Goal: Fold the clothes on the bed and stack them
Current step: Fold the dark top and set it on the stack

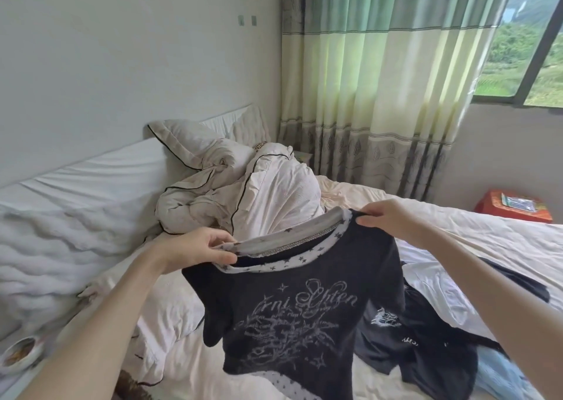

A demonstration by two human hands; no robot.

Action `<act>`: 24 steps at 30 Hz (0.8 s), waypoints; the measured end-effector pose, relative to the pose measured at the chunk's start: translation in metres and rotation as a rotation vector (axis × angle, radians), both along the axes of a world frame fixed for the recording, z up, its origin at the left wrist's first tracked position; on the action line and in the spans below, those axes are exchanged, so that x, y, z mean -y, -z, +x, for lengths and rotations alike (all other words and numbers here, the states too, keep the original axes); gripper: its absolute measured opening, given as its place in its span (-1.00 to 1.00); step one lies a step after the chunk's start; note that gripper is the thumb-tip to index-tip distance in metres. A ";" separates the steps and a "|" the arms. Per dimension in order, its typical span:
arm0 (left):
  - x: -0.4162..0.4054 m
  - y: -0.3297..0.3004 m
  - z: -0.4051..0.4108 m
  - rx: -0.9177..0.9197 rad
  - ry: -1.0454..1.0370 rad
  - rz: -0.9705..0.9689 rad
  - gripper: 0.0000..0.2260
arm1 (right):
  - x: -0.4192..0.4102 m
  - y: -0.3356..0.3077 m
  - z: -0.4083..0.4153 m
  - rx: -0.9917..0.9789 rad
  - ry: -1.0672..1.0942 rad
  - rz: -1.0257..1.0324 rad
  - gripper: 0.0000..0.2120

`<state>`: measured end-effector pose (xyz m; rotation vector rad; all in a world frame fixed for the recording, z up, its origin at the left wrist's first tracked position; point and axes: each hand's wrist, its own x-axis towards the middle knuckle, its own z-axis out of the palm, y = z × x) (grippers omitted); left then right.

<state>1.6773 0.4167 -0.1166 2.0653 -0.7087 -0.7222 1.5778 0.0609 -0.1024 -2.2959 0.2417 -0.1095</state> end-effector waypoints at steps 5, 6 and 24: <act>0.002 0.006 -0.006 0.039 0.010 0.045 -0.84 | -0.002 0.003 -0.001 0.104 0.123 0.291 -0.83; 0.004 0.011 -0.005 0.146 -0.055 0.082 -0.88 | -0.004 0.005 -0.001 0.115 0.145 0.384 -0.82; -0.012 0.044 0.002 0.434 -0.339 -0.107 -0.83 | -0.013 0.048 -0.004 0.257 0.426 0.088 -0.83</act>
